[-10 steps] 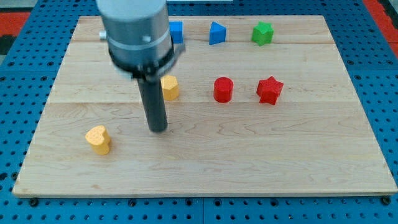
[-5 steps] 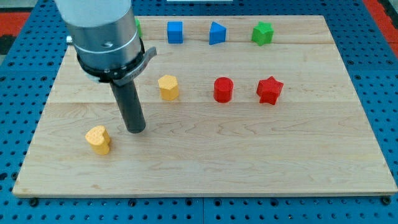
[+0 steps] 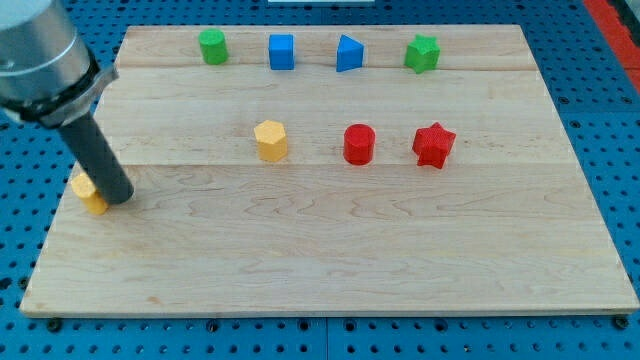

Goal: Slide the yellow heart to the yellow hexagon

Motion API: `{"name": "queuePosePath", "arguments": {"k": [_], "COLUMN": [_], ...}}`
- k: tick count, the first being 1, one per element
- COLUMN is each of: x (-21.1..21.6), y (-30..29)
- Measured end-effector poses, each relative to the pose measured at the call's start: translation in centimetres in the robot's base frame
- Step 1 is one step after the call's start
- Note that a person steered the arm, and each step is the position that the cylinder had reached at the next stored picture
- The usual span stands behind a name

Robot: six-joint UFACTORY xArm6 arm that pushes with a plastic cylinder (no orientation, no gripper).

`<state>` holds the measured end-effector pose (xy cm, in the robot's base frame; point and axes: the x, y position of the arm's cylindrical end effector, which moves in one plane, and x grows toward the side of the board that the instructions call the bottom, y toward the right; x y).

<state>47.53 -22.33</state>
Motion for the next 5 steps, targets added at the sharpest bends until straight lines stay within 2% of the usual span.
{"name": "queuePosePath", "arguments": {"k": [1,2,3,4,5], "x": [0.5,5.3,5.0,2.0,2.0], "y": [0.0,-2.2,-6.6,-7.0,-2.6]}}
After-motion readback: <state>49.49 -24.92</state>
